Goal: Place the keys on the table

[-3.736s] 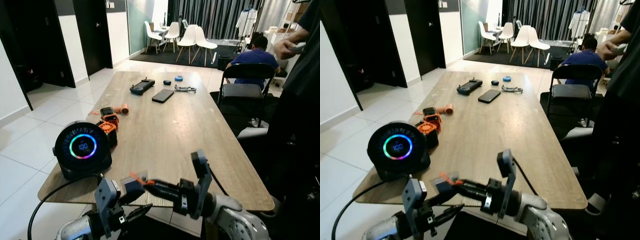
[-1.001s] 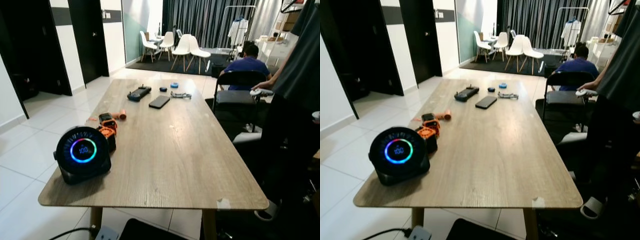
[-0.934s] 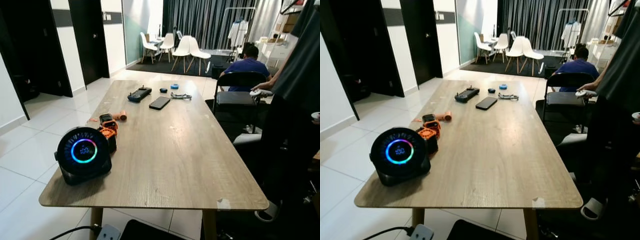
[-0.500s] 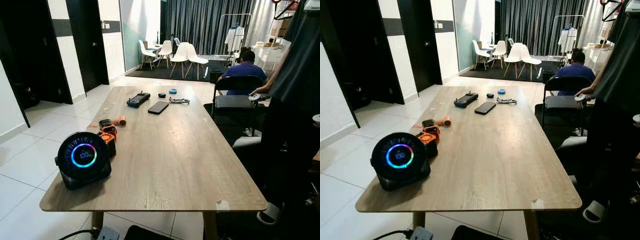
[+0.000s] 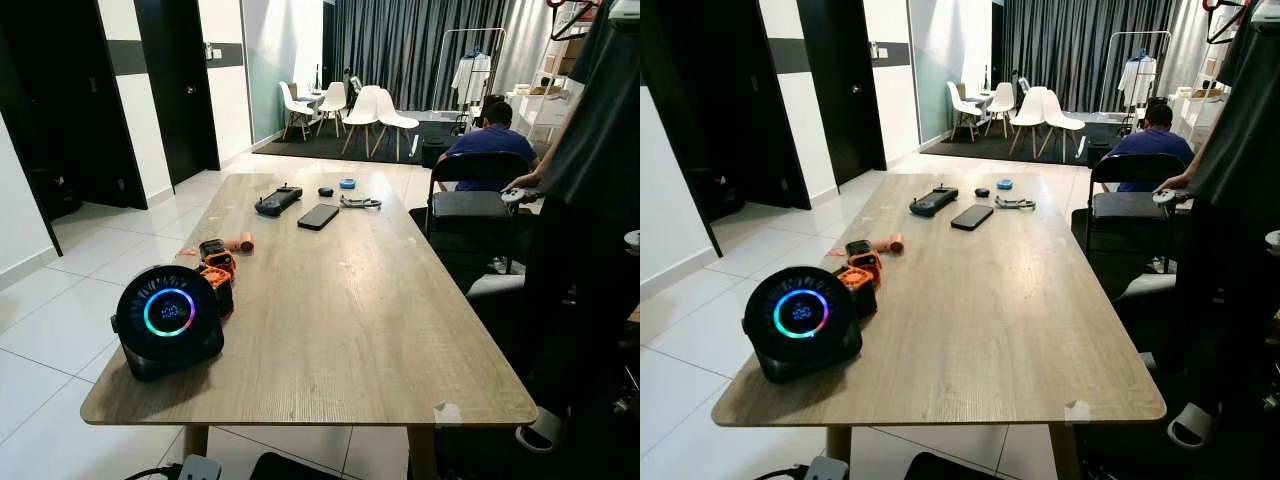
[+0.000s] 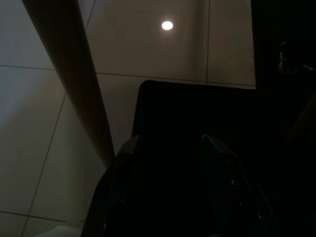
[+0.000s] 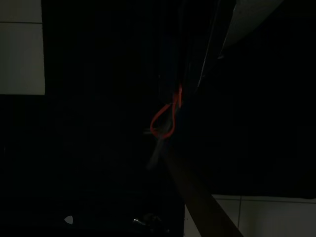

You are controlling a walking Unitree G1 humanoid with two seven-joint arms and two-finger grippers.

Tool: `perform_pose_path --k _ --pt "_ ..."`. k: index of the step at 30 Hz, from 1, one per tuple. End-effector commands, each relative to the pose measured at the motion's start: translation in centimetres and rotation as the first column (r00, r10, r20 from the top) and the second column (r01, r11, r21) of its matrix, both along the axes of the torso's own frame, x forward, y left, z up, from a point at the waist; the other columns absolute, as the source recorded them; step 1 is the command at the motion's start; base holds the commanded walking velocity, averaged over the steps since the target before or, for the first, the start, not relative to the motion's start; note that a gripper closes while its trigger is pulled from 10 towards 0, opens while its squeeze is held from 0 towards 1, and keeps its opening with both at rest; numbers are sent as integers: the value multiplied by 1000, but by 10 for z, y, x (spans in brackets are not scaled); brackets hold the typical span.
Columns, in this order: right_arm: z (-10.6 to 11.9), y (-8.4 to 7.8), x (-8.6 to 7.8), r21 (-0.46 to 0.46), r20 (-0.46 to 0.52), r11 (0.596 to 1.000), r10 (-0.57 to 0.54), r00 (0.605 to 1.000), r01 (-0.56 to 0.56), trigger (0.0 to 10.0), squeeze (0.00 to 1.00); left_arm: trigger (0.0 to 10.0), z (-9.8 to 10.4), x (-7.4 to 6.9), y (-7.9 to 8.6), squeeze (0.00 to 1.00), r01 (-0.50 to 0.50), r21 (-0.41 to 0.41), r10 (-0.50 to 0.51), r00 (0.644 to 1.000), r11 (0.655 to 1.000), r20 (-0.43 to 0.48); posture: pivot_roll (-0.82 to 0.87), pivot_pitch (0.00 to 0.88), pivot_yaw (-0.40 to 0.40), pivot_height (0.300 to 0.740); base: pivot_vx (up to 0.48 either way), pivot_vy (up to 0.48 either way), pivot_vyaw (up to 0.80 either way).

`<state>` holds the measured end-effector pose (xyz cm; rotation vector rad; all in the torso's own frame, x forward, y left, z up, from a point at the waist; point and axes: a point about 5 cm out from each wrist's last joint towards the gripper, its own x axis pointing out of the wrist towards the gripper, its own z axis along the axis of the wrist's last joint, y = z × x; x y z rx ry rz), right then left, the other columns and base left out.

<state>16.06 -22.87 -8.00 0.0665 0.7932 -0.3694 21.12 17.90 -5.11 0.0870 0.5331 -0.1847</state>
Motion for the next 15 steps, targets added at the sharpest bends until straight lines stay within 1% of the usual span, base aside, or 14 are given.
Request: perform_pose_path --k 1,3,6,7,15 --pt "-1 2 -2 -2 -4 1000 0 1000 0 10000 0 10000 0 -1 7 0 5 32 -5 1000 999 -10 -15 0 36 740 0 0 0" --pt "-1 2 -1 -19 -5 999 28 1000 -28 10000 0 10000 -1 -2 7 0 1 20 0 1000 1000 -19 -17 0 36 740 0 0 0" --pt "-1 3 -1 -22 -5 999 39 999 -39 10000 0 10000 -2 -2 7 0 1 12 -1 1000 1000 -23 -18 0 35 740 0 0 0" --pt "-1 4 -1 -23 -9 998 59 998 -59 10000 0 10000 -2 -4 6 0 14 10 -14 1000 1000 -23 -17 0 35 740 0 0 0" --pt "-2 6 -3 -26 -24 996 85 996 -86 10000 0 10000 -4 -8 6 0 21 16 -21 999 1000 -25 -13 0 29 740 0 0 0"
